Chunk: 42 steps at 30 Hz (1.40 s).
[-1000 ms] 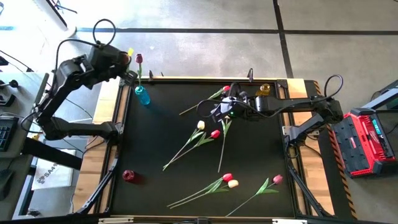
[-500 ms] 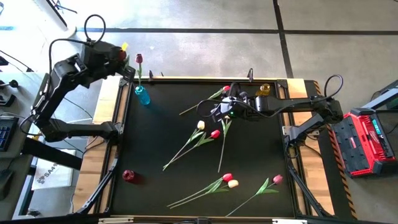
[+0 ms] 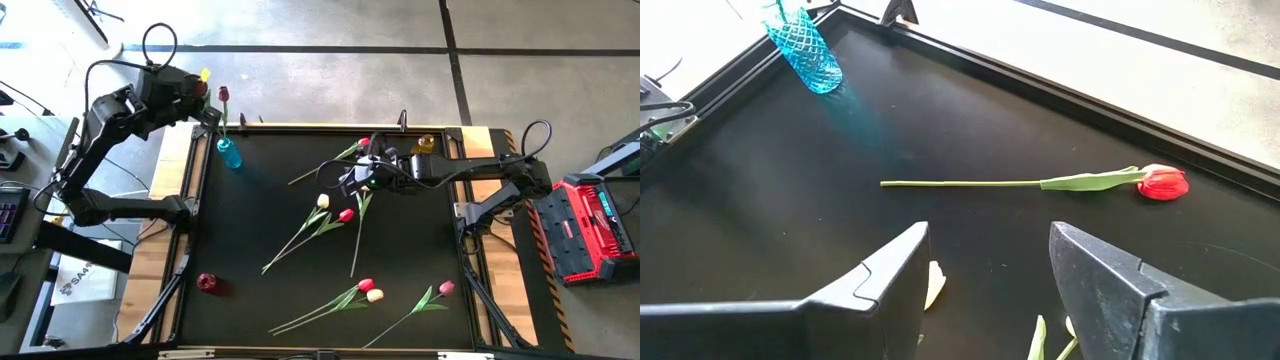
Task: Sort flowers into vase by color
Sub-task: Put the middle right dark red flower into the blue vase, then put the dark red flower into the blue vase
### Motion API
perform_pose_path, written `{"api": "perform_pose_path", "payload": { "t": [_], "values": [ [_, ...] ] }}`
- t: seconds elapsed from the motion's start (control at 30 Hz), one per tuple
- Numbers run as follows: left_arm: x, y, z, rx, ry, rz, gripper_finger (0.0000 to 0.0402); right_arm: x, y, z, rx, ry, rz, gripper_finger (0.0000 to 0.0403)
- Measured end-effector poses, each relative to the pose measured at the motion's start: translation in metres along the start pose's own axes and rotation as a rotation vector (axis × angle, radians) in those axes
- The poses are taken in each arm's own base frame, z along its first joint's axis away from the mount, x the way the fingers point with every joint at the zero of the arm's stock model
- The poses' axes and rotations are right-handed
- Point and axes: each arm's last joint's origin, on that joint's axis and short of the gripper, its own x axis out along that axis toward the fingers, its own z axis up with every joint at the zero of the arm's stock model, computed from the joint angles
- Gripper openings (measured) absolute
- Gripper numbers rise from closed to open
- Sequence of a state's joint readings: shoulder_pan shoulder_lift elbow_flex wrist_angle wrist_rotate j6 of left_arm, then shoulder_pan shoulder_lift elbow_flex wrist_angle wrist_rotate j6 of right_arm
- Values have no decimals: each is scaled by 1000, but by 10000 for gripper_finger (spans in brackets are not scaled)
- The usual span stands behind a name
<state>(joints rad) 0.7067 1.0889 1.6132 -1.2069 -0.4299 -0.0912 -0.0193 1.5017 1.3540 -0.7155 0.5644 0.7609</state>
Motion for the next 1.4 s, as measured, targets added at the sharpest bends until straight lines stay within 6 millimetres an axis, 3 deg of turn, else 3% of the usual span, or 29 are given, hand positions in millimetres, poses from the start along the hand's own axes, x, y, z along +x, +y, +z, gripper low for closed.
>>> {"api": "perform_pose_path", "payload": {
  "t": [0.2,0.4,0.53,0.73,0.93,1.17,1.27,1.4],
  "values": [
    [30,-9,-9,17,110,21,0,0,0,0,6,-4,-3,197],
    [44,-7,-19,-55,169,49,11,0,0,0,26,10,12,197],
    [50,-4,-23,-90,196,65,49,0,1,0,28,14,16,197],
    [51,2,-24,-121,195,93,142,0,1,-1,29,29,31,197],
    [22,12,-11,-137,91,71,204,0,0,-3,64,61,36,197],
    [-35,24,3,-187,-109,-45,204,5,-15,-27,131,252,-82,197],
    [-44,21,1,-164,-129,-147,200,12,-22,-45,193,352,-117,197],
    [-41,7,-3,-142,-89,-291,198,20,-27,-70,259,469,-131,197]
  ]
}}
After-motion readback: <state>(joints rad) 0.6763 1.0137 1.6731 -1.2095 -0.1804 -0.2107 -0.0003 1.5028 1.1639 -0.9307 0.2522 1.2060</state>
